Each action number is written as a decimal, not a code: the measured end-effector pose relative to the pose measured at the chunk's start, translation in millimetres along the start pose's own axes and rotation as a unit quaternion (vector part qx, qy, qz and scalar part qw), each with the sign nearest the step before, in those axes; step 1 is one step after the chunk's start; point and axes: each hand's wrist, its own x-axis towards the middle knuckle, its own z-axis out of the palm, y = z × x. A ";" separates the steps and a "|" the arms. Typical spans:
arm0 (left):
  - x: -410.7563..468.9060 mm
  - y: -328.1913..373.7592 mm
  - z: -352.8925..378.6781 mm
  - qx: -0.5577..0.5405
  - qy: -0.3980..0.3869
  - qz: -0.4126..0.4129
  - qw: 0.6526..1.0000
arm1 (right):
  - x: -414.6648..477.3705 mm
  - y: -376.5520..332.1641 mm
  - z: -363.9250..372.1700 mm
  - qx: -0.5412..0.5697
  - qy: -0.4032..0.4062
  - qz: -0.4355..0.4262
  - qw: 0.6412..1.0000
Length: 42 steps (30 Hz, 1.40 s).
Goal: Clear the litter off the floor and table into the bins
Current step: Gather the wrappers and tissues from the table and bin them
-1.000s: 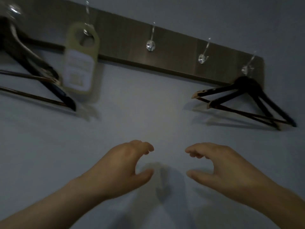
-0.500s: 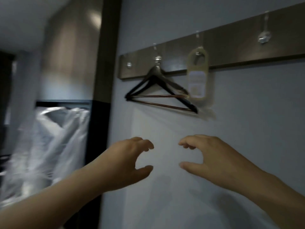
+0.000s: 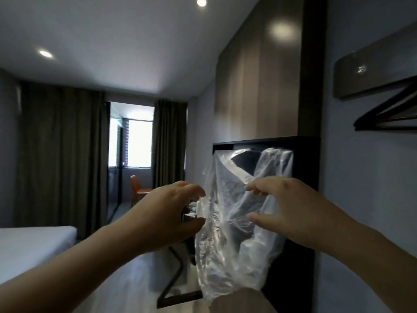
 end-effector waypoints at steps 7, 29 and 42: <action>-4.9 -80.5 8.5 0.025 -0.006 -0.063 0.998 | 72.0 -12.1 64.6 0.033 -0.012 -0.054 0.998; 123.9 -286.8 153.2 0.051 -0.034 -0.137 0.989 | 294.9 112.5 280.6 0.071 -0.061 -0.106 0.990; 163.0 -528.0 205.6 0.033 -0.035 -0.120 0.992 | 462.7 79.5 424.3 0.055 -0.076 -0.044 0.995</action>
